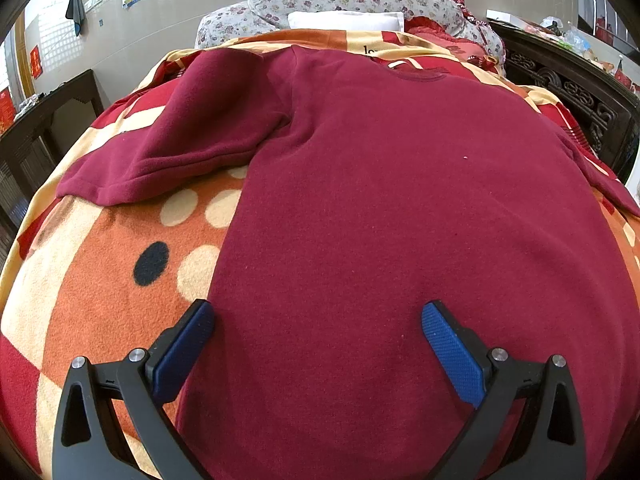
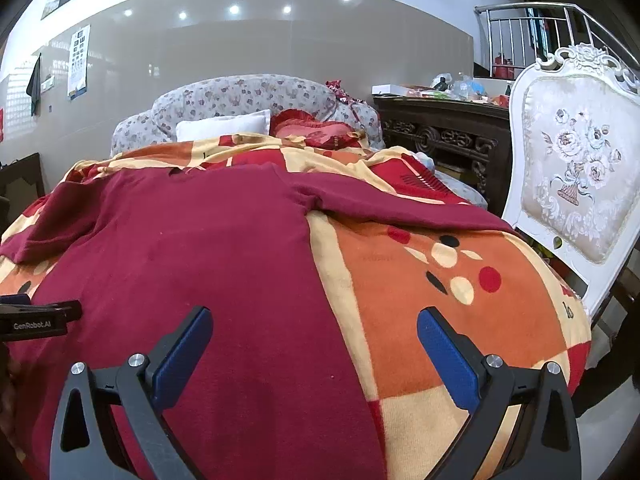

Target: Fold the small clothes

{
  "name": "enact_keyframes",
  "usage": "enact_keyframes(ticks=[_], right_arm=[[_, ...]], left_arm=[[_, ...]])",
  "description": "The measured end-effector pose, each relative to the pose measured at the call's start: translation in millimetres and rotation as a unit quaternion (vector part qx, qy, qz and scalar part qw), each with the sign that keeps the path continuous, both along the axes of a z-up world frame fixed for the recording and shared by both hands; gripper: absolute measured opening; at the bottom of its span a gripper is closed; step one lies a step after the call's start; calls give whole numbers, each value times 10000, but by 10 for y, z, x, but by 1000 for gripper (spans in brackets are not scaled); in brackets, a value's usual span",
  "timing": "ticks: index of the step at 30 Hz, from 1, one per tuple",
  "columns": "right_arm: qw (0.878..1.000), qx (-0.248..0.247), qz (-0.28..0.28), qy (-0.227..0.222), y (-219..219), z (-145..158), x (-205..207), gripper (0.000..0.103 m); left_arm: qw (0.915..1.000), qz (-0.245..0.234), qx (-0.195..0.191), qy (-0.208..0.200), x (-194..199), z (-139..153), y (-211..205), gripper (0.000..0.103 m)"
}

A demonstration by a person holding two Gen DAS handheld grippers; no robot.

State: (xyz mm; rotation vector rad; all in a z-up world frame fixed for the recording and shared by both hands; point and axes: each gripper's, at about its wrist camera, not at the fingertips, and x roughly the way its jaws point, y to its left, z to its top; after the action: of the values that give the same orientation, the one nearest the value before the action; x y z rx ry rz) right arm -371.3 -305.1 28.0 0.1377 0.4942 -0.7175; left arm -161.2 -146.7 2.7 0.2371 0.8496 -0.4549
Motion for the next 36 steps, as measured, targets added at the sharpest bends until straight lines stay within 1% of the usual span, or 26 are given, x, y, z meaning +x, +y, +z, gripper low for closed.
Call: enact_keyframes(ticks=[36], right_arm=[[10000, -13, 0, -41, -5, 7, 8, 103]], left_arm=[[10000, 3, 6, 18, -5, -4, -9, 103]])
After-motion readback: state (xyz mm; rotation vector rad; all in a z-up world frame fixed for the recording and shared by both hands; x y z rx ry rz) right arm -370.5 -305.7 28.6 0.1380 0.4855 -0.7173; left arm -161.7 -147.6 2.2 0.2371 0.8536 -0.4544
